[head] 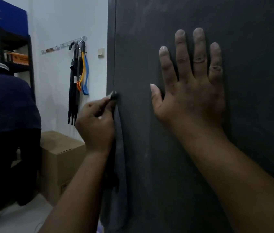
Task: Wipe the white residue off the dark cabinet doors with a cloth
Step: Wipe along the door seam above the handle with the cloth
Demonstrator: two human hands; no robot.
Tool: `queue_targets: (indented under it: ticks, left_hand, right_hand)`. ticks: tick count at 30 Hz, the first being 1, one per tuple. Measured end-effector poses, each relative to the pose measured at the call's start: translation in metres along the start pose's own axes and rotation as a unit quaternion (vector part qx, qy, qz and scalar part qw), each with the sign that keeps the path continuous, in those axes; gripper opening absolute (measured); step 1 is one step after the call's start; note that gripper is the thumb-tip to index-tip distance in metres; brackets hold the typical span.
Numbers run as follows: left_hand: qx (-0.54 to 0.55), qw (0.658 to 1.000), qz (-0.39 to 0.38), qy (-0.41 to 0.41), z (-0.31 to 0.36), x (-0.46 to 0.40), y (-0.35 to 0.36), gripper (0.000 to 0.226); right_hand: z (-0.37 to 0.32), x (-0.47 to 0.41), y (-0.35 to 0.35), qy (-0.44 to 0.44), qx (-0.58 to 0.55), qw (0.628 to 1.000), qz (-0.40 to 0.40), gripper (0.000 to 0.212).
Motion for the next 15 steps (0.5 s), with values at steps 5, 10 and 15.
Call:
queue_targets:
  ticks: [5,10,15]
  left_hand:
    - [0.013,0.999,-0.004,-0.04,-0.02,0.082,-0.036,0.016]
    - [0.01,0.998,0.007,-0.055,-0.023,0.047,-0.029,0.021]
    - [0.046,0.996,0.026,-0.07,-0.012,0.02,-0.013,0.019]
  right_hand:
    - [-0.004,0.005,0.0,-0.001,-0.005,1.0,-0.002,0.075]
    - [-0.006,0.008,-0.002,-0.001,-0.01,1.0,-0.014,0.075]
    - [-0.006,0.007,-0.003,-0.002,-0.01,1.0,-0.02,0.076]
Point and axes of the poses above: each hand's wrist, its own x-axis away from the middle knuckle, its own y-axis out of the palm, z = x × y, the point moved 2 cm from there along -x, towards the middle knuckle, and after that the axes turned 10 degrees about x, right-handed, at the moved point
